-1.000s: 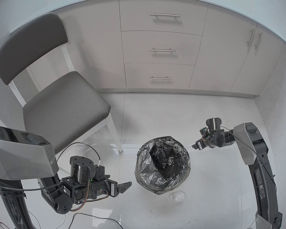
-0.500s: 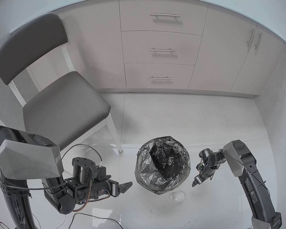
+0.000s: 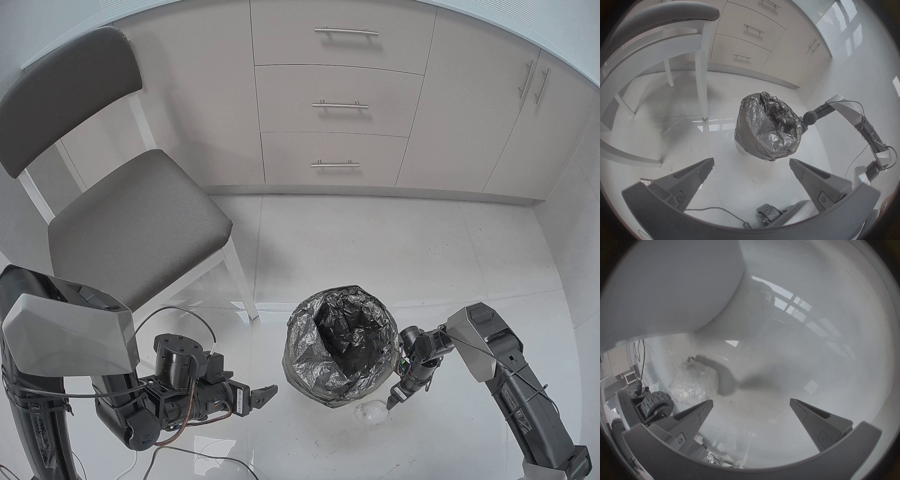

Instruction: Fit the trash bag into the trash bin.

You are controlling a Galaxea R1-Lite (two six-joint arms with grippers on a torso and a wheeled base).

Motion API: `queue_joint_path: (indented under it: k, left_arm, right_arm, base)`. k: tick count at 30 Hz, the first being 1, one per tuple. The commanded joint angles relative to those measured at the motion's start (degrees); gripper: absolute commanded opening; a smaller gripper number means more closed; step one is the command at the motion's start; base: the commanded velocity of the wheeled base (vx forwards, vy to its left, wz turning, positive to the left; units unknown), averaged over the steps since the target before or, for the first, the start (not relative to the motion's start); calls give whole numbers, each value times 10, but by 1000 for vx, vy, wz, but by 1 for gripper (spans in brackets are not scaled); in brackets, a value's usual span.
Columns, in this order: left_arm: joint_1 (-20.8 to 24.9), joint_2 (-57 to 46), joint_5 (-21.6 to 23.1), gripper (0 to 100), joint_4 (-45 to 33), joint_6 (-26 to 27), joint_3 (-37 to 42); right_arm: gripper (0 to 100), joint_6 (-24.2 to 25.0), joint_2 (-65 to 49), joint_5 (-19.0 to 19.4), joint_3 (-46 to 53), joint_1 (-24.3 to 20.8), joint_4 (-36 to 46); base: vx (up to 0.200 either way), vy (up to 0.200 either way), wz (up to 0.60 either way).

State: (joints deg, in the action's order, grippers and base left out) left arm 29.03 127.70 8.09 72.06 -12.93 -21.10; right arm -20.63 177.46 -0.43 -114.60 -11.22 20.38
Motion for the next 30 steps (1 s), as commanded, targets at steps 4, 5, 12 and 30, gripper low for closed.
queue_joint_path:
  k: [4,5,12,30]
  left_arm:
    - [1,5,0,100,0,0,0]
    - [1,5,0,100,1,0,0]
    - [1,9,0,100,1,1,1]
    - [3,18,0,100,1,3,1]
  right_arm:
    - [100,34,2,11,0,-28,92]
    - [100,34,2,15,0,-29,97]
    - [100,64,2,19,0,-31,105]
    - [100,247,2,28,0,-80,33]
  base:
    - [0,0,0]
    - [0,0,0]
    - [0,0,0]
    - [0,0,0]
